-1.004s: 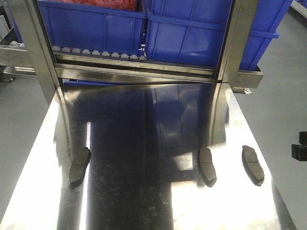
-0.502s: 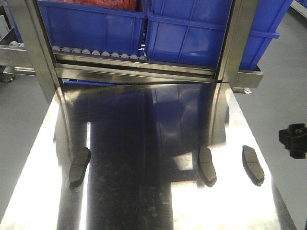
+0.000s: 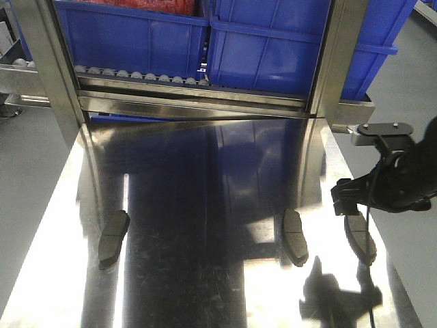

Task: Move and align brake pads A on conveyor
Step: 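Grasp the outermost brake pad near the right gripper and lift it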

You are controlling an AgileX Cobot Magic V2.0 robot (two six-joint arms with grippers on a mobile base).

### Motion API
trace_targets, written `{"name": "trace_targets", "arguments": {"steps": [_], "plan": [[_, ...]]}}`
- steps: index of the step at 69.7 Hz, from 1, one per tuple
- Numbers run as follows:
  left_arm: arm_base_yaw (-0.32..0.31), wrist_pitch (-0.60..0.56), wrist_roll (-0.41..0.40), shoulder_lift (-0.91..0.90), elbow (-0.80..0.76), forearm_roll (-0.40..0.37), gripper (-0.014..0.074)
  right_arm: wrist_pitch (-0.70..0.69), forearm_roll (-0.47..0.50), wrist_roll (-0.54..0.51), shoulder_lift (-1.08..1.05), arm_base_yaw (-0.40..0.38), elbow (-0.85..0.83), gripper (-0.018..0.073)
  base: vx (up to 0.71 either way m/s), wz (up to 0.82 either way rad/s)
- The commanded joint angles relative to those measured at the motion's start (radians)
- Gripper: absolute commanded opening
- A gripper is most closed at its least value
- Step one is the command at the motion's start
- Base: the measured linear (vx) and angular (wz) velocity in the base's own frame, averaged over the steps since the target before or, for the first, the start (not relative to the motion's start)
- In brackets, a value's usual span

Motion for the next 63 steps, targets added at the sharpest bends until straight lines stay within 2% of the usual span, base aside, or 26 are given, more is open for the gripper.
{"name": "trace_targets", "arguments": {"steps": [1, 23, 63], "plan": [[-0.003, -0.091, -0.009, 0.009, -0.032, -0.019, 0.0114, -0.028, 0.000, 0.017, 0.026, 0.000, -0.056, 0.0621, 0.00, 0.00], [-0.003, -0.091, -0.009, 0.009, -0.032, -0.019, 0.0114, -0.011, 0.000, 0.014, 0.130, 0.000, -0.061, 0.0579, 0.00, 0.00], [-0.003, -0.091, -0.009, 0.009, -0.032, -0.019, 0.0114, 0.008, -0.003, 0.009, 0.189, 0.000, -0.061, 0.0466, 0.00, 0.00]]}}
